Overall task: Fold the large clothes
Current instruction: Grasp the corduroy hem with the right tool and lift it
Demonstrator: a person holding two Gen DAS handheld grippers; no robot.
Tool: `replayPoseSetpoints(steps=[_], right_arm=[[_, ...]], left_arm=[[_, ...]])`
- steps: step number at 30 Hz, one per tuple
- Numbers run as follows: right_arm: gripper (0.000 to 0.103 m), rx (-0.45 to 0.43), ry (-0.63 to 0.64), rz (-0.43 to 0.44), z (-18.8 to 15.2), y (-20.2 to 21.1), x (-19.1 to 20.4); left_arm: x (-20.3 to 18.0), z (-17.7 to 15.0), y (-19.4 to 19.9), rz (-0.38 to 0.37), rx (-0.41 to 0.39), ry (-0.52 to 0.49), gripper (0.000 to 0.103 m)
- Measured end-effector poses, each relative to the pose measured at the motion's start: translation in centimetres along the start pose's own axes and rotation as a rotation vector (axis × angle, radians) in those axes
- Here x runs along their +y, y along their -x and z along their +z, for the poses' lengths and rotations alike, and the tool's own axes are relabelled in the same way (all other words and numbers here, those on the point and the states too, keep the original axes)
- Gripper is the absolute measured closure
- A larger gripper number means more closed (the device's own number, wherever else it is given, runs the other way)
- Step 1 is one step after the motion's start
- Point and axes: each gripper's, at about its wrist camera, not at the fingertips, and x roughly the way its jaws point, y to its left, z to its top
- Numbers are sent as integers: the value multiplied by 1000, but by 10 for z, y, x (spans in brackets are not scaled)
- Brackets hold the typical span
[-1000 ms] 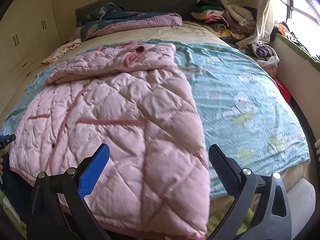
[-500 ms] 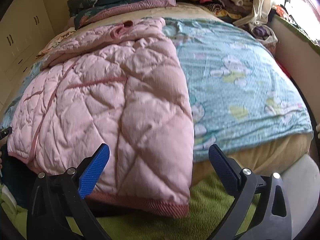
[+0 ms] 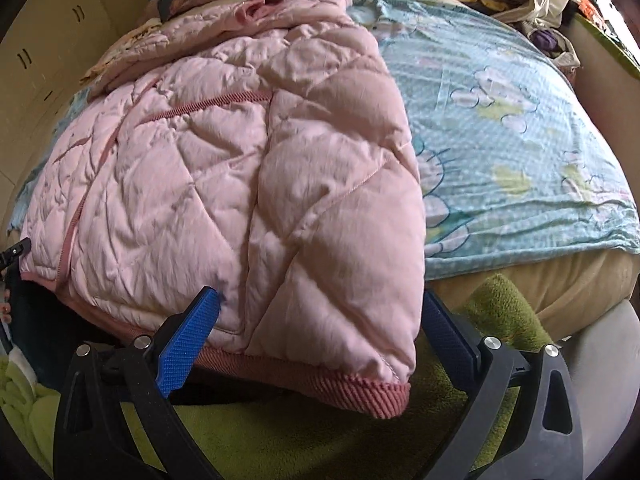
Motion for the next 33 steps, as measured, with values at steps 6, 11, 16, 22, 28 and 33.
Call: replayPoseSetpoints(steps=[6, 11, 16, 22, 28, 33], right_arm=[[32, -28, 25, 56, -6, 5, 5], [71, -109, -6, 87, -7, 21, -1], [80, -235, -6, 137, -1, 49, 4], [82, -309, -7, 172, 16, 65, 6], [84, -366, -13, 206, 33, 79, 4], [84, -408, -2, 213, 44, 88, 8]], left_arm=[[1, -1, -8, -19, 21, 15, 8], [0, -1, -10, -19, 26, 17, 8], [-7, -2, -4, -1, 9, -20, 9], [-32, -9, 12, 48, -40, -127, 57], [-45, 2, 33, 68, -138, -170, 92], [-54, 23, 48, 59, -212, -189, 94]])
